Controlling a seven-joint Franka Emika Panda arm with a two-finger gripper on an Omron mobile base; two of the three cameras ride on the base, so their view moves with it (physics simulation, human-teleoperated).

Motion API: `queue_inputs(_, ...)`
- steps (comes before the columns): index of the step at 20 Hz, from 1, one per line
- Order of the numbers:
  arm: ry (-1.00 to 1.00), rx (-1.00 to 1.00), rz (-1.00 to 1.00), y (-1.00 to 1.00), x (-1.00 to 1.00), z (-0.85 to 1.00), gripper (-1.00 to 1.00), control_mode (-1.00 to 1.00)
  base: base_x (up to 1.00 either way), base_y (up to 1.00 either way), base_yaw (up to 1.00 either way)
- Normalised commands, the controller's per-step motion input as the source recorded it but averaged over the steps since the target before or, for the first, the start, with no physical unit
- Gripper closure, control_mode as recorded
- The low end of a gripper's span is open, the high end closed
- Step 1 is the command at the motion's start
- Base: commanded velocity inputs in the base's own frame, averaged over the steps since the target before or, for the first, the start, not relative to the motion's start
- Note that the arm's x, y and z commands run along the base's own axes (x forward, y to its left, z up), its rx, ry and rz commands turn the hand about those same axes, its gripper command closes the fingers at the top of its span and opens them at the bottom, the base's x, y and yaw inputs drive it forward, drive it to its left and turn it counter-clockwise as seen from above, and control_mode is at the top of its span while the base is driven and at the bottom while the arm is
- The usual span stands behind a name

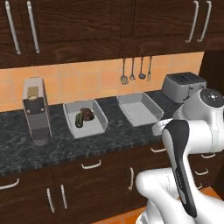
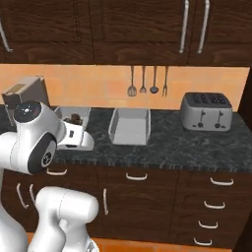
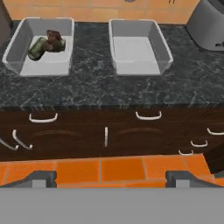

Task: Place one cucumber and one steak in each tupperware on the nearby counter, to pack two identical lunches.

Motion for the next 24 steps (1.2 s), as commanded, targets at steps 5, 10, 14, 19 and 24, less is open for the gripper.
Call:
queue_inputs(5, 0.00, 0.00, 0.00, 0.00, 0.00, 0.00, -1.00, 1.00, 0.00, -1.00, -0.02)
queue_inputs(10, 0.00, 0.00, 0.00, 0.00, 0.00, 0.00, -1.00, 1.00, -0.30, -1.00, 0.00)
queue_inputs(14, 0.00, 0.00, 0.00, 0.00, 0.00, 0.00, -1.00, 1.00, -0.92, -1.00, 0.00)
queue_inputs(19, 0.00, 0.00, 0.00, 0.00, 0.00, 0.00, -1.00, 1.00, -0.31, -1.00, 0.00)
queue_inputs(24, 0.00, 0.00, 0.00, 0.00, 0.00, 0.00, -1.00, 1.00, 0.25, -1.00, 0.00)
